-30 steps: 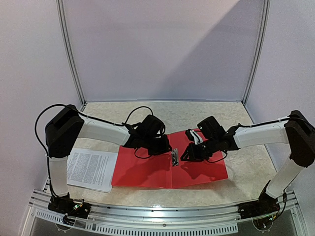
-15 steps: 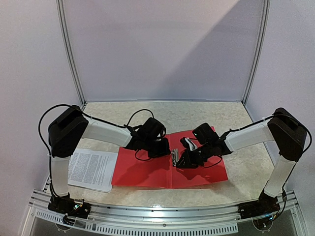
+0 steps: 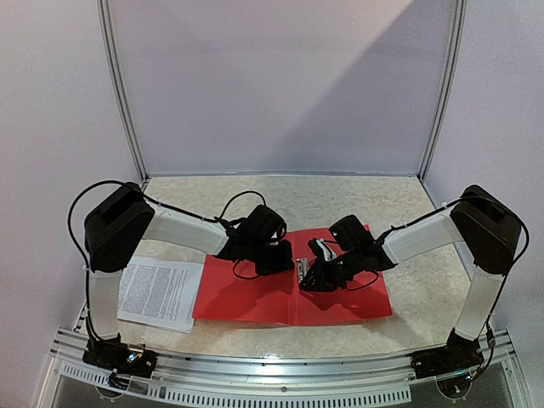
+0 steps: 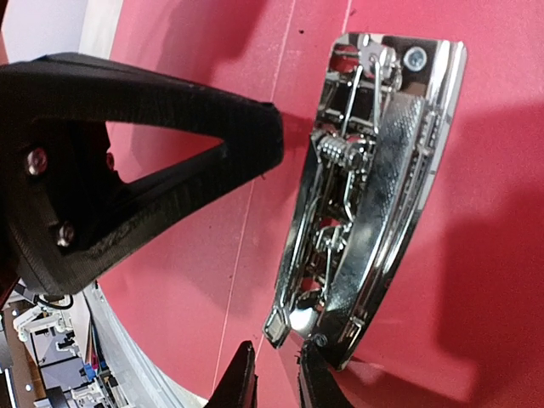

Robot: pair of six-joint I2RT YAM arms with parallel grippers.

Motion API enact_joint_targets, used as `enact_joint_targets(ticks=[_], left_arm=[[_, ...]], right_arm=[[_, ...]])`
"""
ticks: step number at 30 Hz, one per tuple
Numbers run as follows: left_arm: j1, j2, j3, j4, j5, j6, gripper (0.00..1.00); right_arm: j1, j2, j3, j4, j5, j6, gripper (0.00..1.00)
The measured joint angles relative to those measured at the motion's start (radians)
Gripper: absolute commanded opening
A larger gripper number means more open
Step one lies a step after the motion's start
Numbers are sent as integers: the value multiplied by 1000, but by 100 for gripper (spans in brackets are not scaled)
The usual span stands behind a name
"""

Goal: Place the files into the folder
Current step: Open the spring clip on the folder at the center of the board.

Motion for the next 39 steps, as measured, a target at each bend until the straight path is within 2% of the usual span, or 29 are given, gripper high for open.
enact_joint_targets(ticks=[9,17,26,33,39], left_arm=[[0,0,0,5,7,0,0],[0,21,0,13,11,4,4],[1,37,11,39,16,11,4],[2,39,4,58,21,16,3],[8,39,-28,119,30,19,2]], right_arm=[[3,22,5,31,11,37,5],[4,23,1,49,16,67,2],[-21,53,-54,153,-41,163,3],[-23,62,-21,76,-31,154,3],[-8,67,72,-89,38,136,4]])
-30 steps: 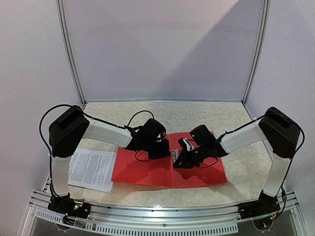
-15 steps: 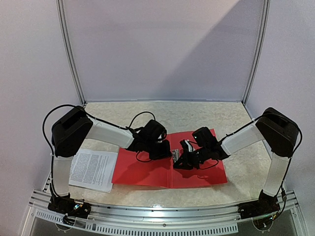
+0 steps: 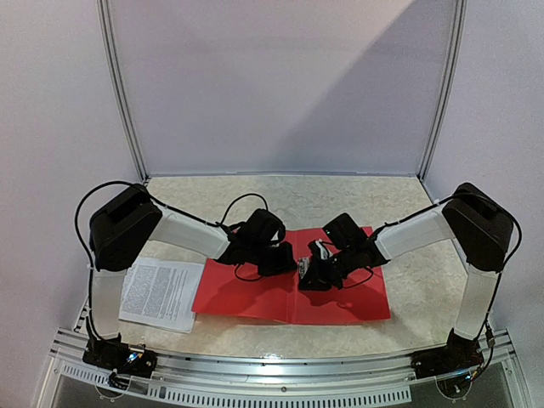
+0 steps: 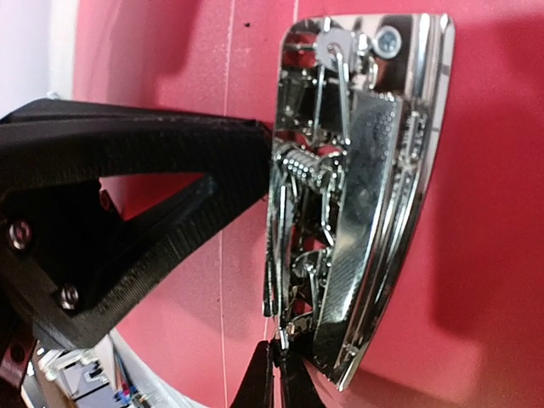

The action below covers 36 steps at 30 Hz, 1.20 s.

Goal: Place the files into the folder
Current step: Open the spring clip on the folder at the center of the board.

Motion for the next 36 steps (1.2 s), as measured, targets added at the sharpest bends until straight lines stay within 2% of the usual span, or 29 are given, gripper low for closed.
enact_joint_targets(ticks=[6,14,22,33,36], left_arm=[[4,0,-18,37,8,1,1],[5,0,-36,73,6,1,0],[4,-5,-49,89,22,6,0],[4,-15,-50,68,21,32,0],[5,-16,-50,66,22,42,4]], right_arm=[[20,29,153,-231,130,-34,6],[27,40,227,-368,251,-64,11],[25,41,269,-429,311,-95,8],[-22,-97,363,-485,301,-156,20],[-29,-145,356,-481,300,-180,24]])
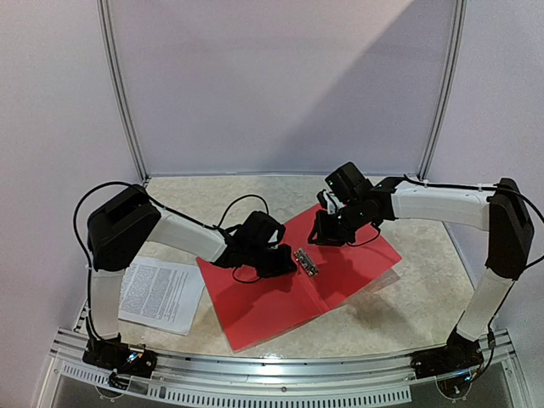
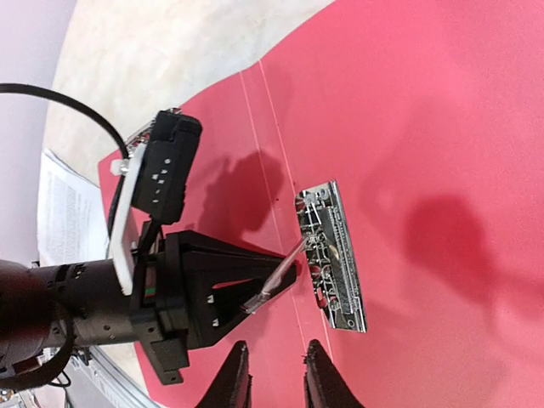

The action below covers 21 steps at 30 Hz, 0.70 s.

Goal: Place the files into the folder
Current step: Open the spring clip on the folder at the center of the board.

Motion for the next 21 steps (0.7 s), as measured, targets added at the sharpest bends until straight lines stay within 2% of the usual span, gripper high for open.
enact_joint_targets(ticks=[5,12,21], left_arm=[[2,-12,3,-26,-4,40,18],[2,-69,59,-195,-29,198,39],[-15,-101,179,-345,-28,483,43]], right_arm=[[-20,-50,-72,23,-16,-46,29],[-89,-120,-219,31,3,-149,32],[-141,-174,-319,111,58,-274,32]])
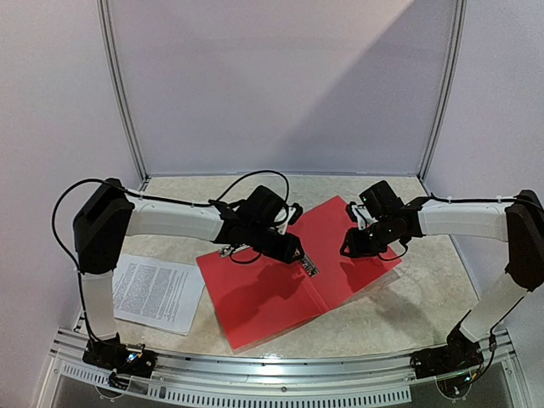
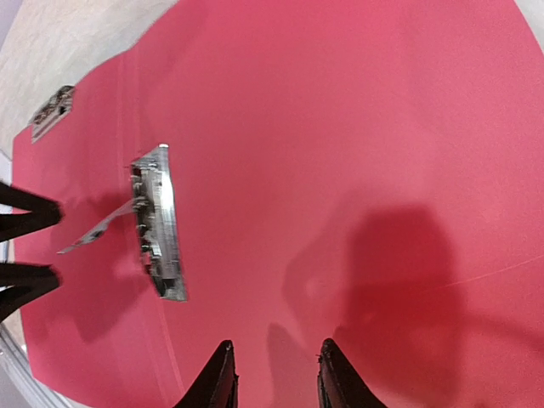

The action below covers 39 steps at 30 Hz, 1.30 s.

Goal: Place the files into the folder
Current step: Open the spring clip on the folder at the center of the board.

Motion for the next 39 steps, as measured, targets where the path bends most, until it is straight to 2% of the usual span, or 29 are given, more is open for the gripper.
enact_joint_targets(ticks=[7,13,21,25,34,39], left_arm=[[-31,31,137,-88,-50,128,39],[-32,97,247,-203,-61,226,42],[-68,111,249,-308,-53,333,41],[-92,119,249,-325,-107,358,38],[-75,140,294,-360,-275,396,33],[-16,151,333,-358,-317,406,32]], right_arm=[[-56,37,-78,77,-14,-9,32],[-61,85,-136,122,-31,-8,30],[-53,-20,-397,450,-137,134,25],[-3,-65,-494,567,-161,232,25],[31,-74,-500,570,-171,305,25],[32,-78,-497,551,-172,305,25]])
